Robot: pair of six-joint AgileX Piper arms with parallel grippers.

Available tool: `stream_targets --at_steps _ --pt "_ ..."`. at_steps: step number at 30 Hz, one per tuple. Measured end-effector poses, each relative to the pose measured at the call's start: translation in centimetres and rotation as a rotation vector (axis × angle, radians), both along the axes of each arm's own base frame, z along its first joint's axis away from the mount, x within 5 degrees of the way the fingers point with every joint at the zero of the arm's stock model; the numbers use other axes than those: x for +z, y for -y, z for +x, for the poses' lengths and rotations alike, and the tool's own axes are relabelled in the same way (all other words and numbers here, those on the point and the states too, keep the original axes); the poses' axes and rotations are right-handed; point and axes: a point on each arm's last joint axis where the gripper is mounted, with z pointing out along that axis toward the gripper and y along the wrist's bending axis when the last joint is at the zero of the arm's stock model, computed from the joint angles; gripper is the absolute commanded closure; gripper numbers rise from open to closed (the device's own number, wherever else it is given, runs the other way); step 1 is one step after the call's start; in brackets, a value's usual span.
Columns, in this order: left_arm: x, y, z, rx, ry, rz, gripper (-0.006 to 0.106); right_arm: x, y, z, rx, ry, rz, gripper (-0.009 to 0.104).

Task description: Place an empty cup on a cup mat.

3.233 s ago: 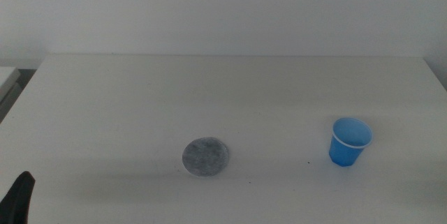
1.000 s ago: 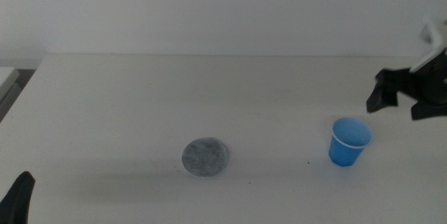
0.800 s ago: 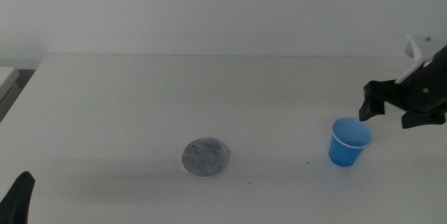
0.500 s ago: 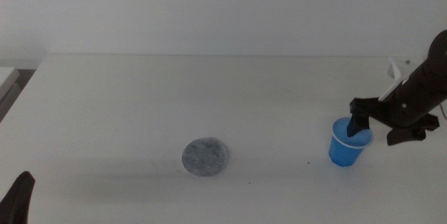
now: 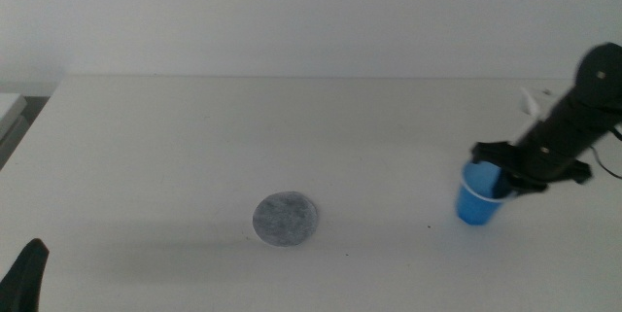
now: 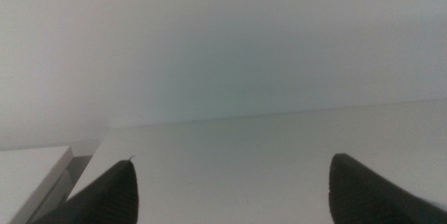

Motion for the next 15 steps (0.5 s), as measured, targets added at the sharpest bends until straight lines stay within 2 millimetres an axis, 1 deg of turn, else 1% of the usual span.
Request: stream_targets --at_steps 3,5,6,9,12,15 --pt "0.0 0.0 0.0 0.0 0.0 0.0 0.007 1.6 -2.8 0.3 0.069 0.028 -0.001 0.097" --pt "0.0 0.0 0.0 0.0 0.0 0.0 0.007 3.2 -5.3 0.6 0.116 0.067 0.004 0.097" --pt "0.0 0.0 0.0 0.0 0.0 0.0 0.007 5.1 -7.9 0.9 0.165 0.112 0.003 0.097" --pt "0.0 0.0 0.0 0.0 0.0 0.0 0.007 7.1 -12.1 0.9 0.248 0.16 -0.004 0.097" --pt "0.0 0.0 0.0 0.0 0.0 0.0 0.007 8.1 -15.9 0.7 0.32 0.18 -0.001 0.097" --pt "0.0 0.0 0.0 0.0 0.0 0.0 0.007 8.0 -19.3 0.3 0.377 0.173 0.009 0.097"
